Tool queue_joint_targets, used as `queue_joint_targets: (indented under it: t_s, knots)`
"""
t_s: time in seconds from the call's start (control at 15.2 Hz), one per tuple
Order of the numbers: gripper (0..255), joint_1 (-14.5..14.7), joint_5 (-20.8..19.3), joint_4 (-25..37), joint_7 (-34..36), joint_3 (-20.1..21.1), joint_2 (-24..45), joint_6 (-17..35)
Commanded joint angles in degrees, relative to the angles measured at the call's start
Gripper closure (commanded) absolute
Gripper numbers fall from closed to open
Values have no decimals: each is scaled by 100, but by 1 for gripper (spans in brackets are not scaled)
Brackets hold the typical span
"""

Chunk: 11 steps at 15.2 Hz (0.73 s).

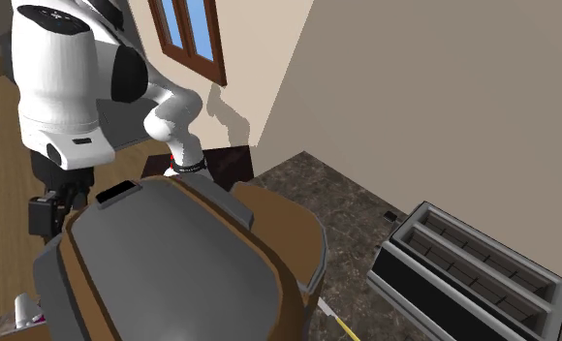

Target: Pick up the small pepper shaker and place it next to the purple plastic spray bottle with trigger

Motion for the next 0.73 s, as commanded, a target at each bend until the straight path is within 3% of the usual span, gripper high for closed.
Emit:
queue_joint_targets:
  t_s: [0.0,0.33,0.4,0.66]
  knots:
    - [0,48,112,-264,81,-137,-93,153]
    - [0,368,-146,-858,487,-810,-655,420]
    - [0,341,-1023,-2,432,-611,-449,381]
    - [0,432,-985,-317,569,-877,-664,483]
